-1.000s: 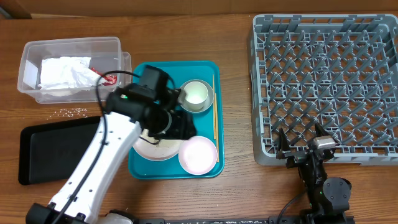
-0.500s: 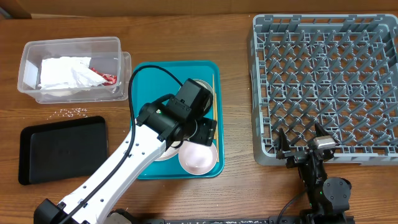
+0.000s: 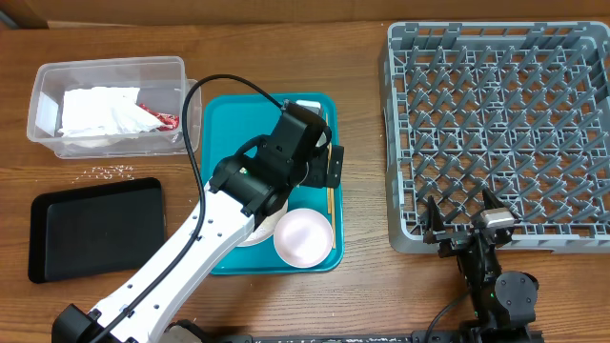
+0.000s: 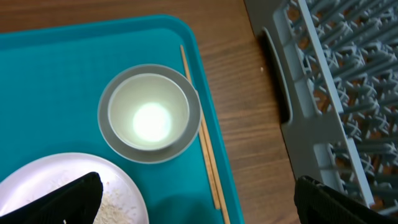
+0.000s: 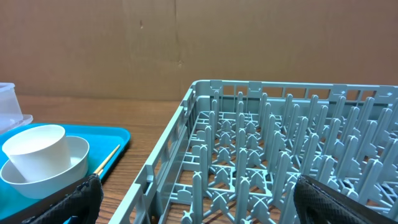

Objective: Sort waste into correct bins and load items into the dishwasher

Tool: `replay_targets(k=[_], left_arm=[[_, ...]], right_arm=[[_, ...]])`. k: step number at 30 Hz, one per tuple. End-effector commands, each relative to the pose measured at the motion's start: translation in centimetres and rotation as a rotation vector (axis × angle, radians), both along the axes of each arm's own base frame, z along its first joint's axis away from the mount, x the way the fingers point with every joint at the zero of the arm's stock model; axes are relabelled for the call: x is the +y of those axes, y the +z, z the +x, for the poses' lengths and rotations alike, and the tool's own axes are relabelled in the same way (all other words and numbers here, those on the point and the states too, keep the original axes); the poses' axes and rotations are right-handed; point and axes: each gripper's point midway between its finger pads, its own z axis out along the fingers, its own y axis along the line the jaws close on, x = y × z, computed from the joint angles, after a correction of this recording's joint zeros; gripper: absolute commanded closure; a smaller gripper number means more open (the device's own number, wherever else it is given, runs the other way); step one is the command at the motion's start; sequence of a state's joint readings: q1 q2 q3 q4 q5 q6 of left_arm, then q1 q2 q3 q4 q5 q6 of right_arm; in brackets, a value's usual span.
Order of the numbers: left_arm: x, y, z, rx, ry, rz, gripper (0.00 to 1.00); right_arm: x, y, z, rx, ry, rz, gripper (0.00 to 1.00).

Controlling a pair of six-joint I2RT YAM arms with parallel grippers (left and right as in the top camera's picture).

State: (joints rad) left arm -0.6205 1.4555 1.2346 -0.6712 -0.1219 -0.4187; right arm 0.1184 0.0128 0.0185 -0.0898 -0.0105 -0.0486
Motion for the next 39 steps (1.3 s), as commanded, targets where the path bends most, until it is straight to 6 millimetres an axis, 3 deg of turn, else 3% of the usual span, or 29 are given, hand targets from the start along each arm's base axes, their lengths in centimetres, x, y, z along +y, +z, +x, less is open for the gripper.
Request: replay_targets(k=[1, 14, 23, 27, 32, 36, 39], left_arm=[[1.7, 0.3, 1.0, -0.057, 0.083, 0.063, 0.00], [2.4, -0.8, 0.2, -0.012, 0.084, 0.092, 0.00], [2.2, -3.8, -1.7, 0.085, 0.037, 0.091, 0.01], [2.2, -5.0, -2.6, 0.128, 0.020, 0.090, 0.28], [2.6, -5.7, -3.1, 0.150, 0.019, 0.106, 0.51], [2.6, -5.7, -3.1, 0.150, 0.019, 0.106, 0.57], [2.6, -5.7, -3.1, 0.150, 0.019, 0.106, 0.78]], right_arm=[[-0.2, -0.1, 0.0, -0.005, -0.012, -0.001, 0.00], [-0.2, -0.1, 0.0, -0.005, -0.012, -0.001, 0.00], [-0.2, -0.1, 0.0, -0.005, -0.012, -0.001, 0.00], [-0.2, -0.1, 0.0, -0.005, -0.012, -0.001, 0.00], [-0.2, -0.1, 0.0, -0.005, -0.012, -0.001, 0.00], [-0.2, -0.1, 0.0, -0.005, -0.012, -0.001, 0.00], [-0.2, -0.1, 0.0, -0.005, -0.013, -0.001, 0.00]])
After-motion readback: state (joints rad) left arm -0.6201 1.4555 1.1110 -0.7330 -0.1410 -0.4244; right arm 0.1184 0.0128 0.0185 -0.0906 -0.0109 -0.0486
